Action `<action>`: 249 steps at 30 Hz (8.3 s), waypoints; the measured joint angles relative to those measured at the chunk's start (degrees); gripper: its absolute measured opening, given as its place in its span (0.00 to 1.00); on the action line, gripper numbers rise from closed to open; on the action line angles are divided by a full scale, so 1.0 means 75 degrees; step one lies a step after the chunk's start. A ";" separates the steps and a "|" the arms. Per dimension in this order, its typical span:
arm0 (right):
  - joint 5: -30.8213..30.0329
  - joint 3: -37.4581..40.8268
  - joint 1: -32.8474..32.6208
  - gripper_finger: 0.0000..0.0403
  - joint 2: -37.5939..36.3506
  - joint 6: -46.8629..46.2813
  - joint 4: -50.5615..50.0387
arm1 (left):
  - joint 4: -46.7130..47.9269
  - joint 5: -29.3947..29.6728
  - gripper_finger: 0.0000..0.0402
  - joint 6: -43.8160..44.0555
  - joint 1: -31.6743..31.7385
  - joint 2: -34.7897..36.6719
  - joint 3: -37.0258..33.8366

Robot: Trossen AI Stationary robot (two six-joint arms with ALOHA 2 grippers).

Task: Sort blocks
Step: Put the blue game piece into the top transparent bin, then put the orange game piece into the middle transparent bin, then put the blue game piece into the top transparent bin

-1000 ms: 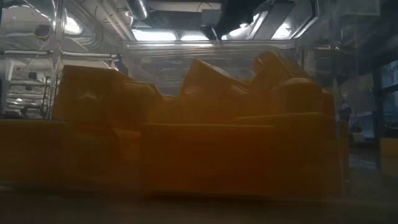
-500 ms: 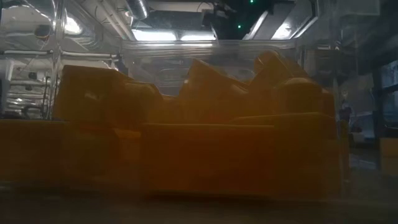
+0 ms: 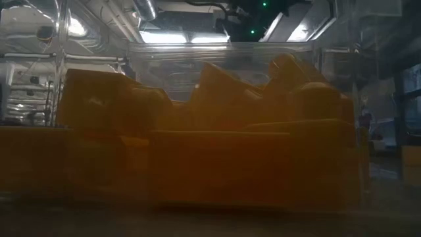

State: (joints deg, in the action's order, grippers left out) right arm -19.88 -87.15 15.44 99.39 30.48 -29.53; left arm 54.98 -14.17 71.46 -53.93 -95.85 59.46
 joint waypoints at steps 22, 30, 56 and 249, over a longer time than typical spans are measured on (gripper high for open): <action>-0.0003 -0.0003 -0.0003 0.50 -0.0003 0.0003 -0.0010 | -0.0530 0.0203 0.55 0.0445 -0.0114 0.0000 -0.0006; -0.0003 -0.0003 -0.0003 0.50 -0.0003 0.0003 -0.0018 | -0.1260 0.0229 0.55 0.0164 -0.0163 -0.0097 -0.0045; 0.0198 -0.1278 -0.0012 0.50 -0.0017 -0.0009 -0.0540 | -0.1416 0.0178 0.26 -0.0275 -0.0160 -0.0280 -0.0571; 0.0600 0.0201 0.0201 0.42 0.0495 -0.2956 0.1331 | 0.0612 0.0543 0.51 -0.6107 0.3152 0.5629 -0.0638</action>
State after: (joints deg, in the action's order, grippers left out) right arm -15.38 -85.65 16.95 103.11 8.31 -19.55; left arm 59.57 -10.10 25.66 -30.30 -53.63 54.68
